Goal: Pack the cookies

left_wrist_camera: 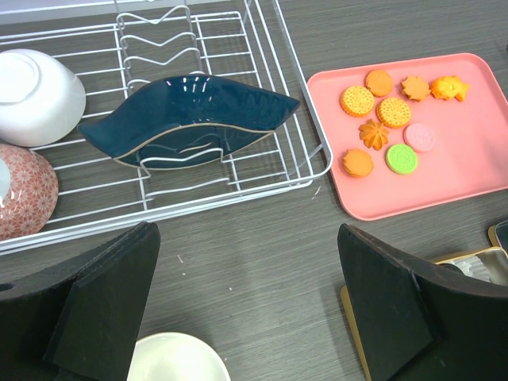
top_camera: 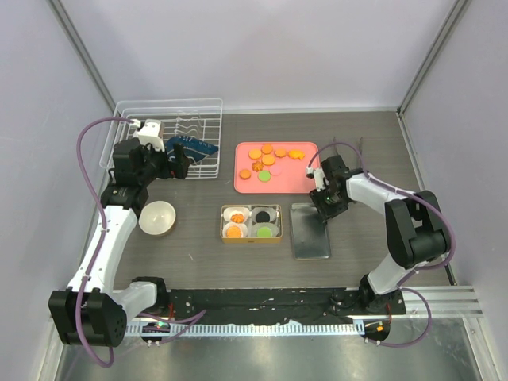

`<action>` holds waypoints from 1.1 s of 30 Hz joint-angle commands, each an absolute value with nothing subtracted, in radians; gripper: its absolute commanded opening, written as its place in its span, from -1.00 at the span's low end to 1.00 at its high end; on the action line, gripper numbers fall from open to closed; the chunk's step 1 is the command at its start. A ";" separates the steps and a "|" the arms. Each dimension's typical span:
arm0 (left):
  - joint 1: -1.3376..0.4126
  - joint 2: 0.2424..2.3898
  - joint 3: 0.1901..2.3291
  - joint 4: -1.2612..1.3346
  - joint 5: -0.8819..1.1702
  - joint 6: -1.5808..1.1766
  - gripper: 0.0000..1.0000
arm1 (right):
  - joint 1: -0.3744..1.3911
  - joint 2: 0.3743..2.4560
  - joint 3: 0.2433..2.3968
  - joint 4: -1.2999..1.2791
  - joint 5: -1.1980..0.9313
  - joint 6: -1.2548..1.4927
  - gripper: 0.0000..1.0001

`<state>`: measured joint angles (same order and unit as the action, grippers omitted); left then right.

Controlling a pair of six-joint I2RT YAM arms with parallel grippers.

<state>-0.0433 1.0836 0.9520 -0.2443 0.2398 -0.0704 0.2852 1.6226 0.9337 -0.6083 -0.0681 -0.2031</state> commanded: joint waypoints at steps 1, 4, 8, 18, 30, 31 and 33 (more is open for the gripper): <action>-0.038 1.071 0.966 -0.216 0.252 -0.067 0.99 | 0.290 1.637 0.971 -0.601 -0.049 -0.187 -0.15; -0.038 1.071 0.965 -0.213 0.252 -0.066 0.99 | 0.290 1.649 0.977 -0.606 -0.051 -0.186 -0.42; -0.038 1.075 0.965 -0.212 0.258 -0.069 0.99 | 0.290 1.663 0.992 -0.615 -0.071 -0.178 -0.67; -0.040 1.078 0.968 -0.212 0.317 -0.075 0.99 | 0.290 1.618 1.071 -0.670 -0.091 -0.164 -0.99; -0.303 1.147 1.086 -0.349 0.536 0.053 1.00 | 0.305 1.477 1.373 -0.867 -0.106 -0.202 -0.99; -0.337 1.166 1.113 -0.359 0.528 0.064 1.00 | 0.310 1.473 1.417 -0.876 -0.112 -0.215 -0.99; -0.420 1.219 1.143 -0.368 0.509 0.080 0.99 | 0.334 1.465 1.459 -0.903 -0.126 -0.224 -0.99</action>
